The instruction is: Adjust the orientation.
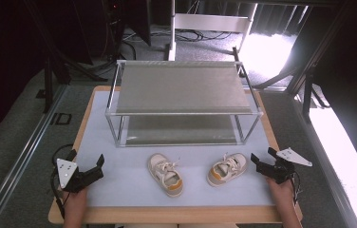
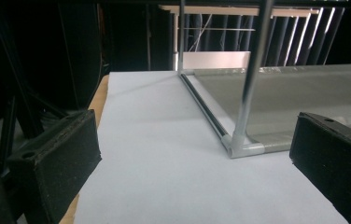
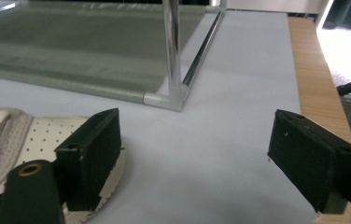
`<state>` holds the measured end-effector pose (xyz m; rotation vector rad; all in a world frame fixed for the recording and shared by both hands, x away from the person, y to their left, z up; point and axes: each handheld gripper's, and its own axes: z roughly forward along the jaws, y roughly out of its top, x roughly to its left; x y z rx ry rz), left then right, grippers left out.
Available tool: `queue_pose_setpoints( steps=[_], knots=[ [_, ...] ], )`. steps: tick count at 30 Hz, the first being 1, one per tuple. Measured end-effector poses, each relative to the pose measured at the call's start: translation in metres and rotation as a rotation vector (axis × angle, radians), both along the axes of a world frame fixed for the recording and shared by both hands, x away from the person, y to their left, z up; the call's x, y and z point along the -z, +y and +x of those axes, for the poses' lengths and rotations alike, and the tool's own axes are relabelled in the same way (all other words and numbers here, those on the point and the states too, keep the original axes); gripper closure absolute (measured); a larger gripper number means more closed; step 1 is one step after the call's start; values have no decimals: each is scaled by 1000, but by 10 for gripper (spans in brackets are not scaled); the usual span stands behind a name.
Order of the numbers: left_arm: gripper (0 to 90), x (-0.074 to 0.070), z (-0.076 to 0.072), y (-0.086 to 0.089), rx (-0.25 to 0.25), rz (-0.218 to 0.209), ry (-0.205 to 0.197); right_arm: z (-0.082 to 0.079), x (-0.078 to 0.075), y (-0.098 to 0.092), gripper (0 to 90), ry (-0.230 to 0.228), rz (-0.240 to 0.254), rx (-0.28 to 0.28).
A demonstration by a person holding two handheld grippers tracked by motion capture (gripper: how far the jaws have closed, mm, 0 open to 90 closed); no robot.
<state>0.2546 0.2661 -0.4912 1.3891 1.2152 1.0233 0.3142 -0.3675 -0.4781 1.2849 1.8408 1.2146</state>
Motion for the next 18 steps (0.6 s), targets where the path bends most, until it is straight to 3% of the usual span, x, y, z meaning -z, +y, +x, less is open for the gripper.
queue_pose_setpoints(
  steps=[10, 15, 18],
  knots=[
    [14, 0, 0, 4, 10, -45, 1, 0, 0, 2, 190, 6, -19, -9],
    [14, -1, 0, 4, 91, -50, 59, 1, 0, 3, 168, 10, -26, -11],
    [14, -3, 2, 4, 138, -52, 116, 0, 0, 3, 168, 6, -27, -10]
  ],
)
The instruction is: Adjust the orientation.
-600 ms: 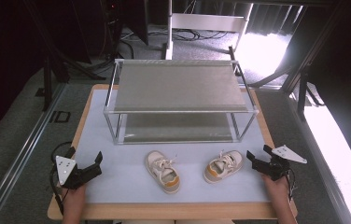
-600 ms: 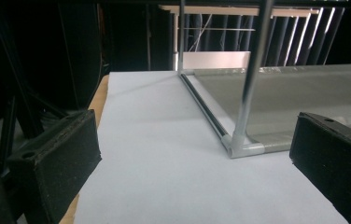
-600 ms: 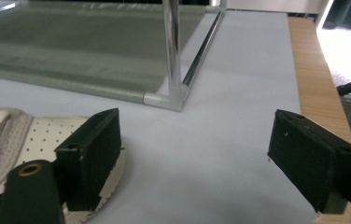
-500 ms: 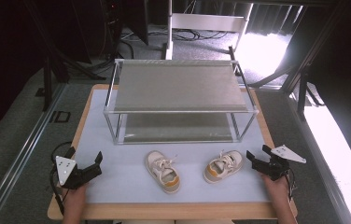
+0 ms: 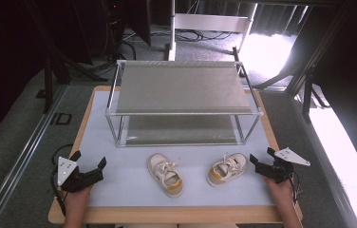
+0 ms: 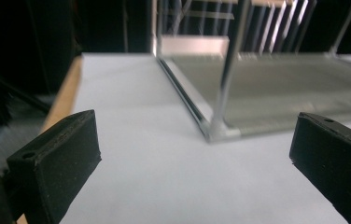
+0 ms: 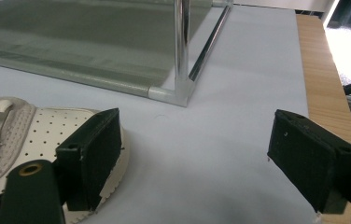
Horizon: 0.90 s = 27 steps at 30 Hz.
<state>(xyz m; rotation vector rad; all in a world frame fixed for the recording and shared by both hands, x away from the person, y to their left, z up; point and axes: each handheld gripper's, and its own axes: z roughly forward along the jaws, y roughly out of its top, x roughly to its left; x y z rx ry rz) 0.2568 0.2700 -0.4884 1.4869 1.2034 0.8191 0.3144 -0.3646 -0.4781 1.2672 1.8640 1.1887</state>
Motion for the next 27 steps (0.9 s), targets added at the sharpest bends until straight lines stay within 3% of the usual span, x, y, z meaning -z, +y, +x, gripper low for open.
queue_pose_setpoints(
  steps=[4, 6, 18, 27],
  knots=[
    [14, -4, 1, -1, 40, -29, 36, 0, 0, 0, 168, 0, -1, -2],
    [14, -12, 2, -6, 89, -53, 57, 0, 0, 0, 168, 1, 1, -3],
    [15, -46, 5, -48, 264, 43, 121, 0, 0, 1, 182, 4, -12, -1],
    [15, -70, 7, -81, 448, 118, 177, 0, 0, 5, 191, -2, -44, 7]
  ],
)
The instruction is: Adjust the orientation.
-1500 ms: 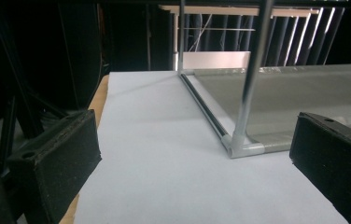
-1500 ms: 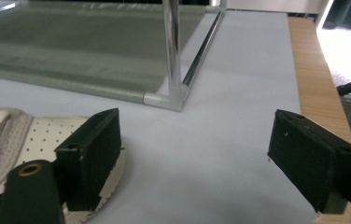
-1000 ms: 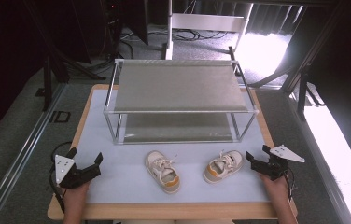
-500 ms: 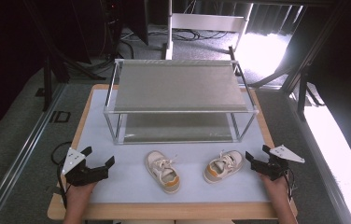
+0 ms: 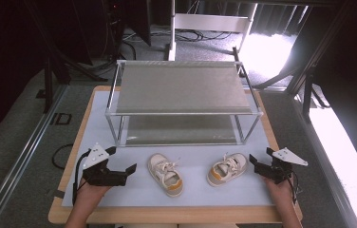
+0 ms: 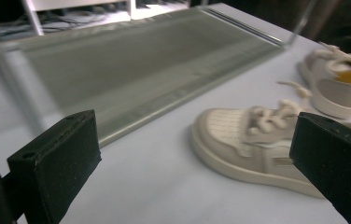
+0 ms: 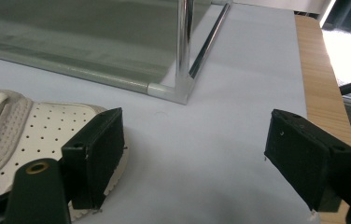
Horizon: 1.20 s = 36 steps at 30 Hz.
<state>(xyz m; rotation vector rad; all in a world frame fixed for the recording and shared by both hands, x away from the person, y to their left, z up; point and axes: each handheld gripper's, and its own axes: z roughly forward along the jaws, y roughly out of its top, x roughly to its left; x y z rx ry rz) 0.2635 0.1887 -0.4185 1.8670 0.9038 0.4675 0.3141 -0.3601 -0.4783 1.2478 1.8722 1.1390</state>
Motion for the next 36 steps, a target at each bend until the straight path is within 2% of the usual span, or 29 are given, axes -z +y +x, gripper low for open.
queue_pose_setpoints(
  steps=[4, 7, 14, 22, 27, 30, 31, 32, 33, 35, 36],
  knots=[
    [15, -6, 0, -19, 60, 52, 3, 0, 0, 1, 192, -5, -10, -2],
    [18, -11, -1, -30, 96, 73, 14, 0, 0, 0, 191, -2, -3, 2],
    [18, -19, -5, -56, 231, 153, 49, 0, 0, 0, 192, -1, 1, -1],
    [18, -21, -7, -83, 338, 211, 81, 0, 0, -1, 192, 1, 4, 0],
    [61, -21, -8, -98, 409, 261, 93, 0, 0, -1, 193, 2, 6, 0],
    [136, -21, -7, -106, 445, 297, 110, 0, 0, -1, 193, 1, 7, 0],
    [150, -21, -7, -106, 445, 297, 110, 0, 0, -1, 193, 1, 7, 0],
    [150, -20, -7, -111, 465, 326, 125, 0, 0, -1, 193, 1, 6, 0],
    [192, -19, -6, -114, 460, 343, 131, 0, 0, -1, 193, 2, 7, 0],
    [205, -17, -4, -119, 461, 359, 152, 0, 0, -1, 193, 2, 8, 1],
    [238, -16, -4, -120, 466, 366, 155, 0, 0, -1, 193, 1, 7, 1]
  ],
)
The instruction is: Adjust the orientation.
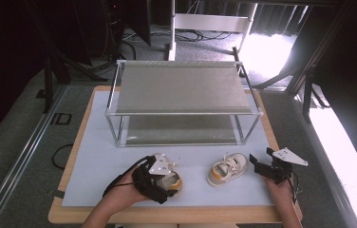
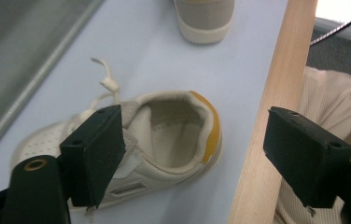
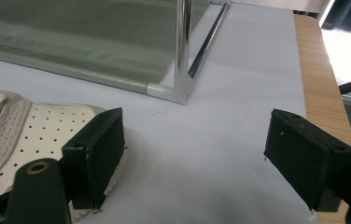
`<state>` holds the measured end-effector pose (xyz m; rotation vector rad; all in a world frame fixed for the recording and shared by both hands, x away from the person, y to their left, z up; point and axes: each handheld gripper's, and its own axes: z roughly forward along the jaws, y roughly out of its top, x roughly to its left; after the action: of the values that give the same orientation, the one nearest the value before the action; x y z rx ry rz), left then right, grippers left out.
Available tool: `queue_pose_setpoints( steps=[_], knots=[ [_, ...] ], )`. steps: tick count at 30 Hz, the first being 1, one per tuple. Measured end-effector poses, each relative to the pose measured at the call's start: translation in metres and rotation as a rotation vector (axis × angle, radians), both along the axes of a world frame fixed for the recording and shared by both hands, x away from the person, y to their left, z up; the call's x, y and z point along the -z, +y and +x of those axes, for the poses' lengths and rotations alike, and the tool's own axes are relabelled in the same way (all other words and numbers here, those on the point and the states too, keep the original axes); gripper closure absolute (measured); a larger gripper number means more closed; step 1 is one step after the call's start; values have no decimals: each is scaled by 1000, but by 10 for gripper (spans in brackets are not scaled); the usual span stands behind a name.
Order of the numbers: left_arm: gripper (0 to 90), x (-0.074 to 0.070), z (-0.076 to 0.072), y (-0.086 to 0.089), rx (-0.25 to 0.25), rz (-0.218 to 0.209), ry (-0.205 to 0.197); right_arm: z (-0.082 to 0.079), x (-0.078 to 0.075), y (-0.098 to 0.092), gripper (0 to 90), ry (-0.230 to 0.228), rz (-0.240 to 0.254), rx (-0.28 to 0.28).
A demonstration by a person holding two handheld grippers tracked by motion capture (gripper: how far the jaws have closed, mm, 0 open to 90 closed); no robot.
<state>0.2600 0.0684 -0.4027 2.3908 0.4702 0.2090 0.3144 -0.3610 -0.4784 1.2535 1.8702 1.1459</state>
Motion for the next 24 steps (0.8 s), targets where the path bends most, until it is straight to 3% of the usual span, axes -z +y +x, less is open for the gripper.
queue_pose_setpoints(
  steps=[4, 6, 8, 12, 20, 24],
  knots=[
    [368, 1, 2, -8, 37, 8, 34, 0, 0, 0, 194, -2, -2, 0],
    [429, 2, 2, -13, 60, 31, 44, 0, 0, 0, 193, 0, -1, -1],
    [431, 3, 1, -18, 80, 62, 60, 0, 0, 0, 194, -1, 0, -1],
    [504, 10, 8, -27, 29, 126, 109, 0, 0, 0, 205, -1, 0, 2],
    [565, 18, 14, -34, -3, 171, 160, 0, 0, 0, 206, -2, 1, 2],
    [683, 21, 15, -39, 7, 197, 180, 0, 0, 0, 205, -4, 0, 3]
  ],
)
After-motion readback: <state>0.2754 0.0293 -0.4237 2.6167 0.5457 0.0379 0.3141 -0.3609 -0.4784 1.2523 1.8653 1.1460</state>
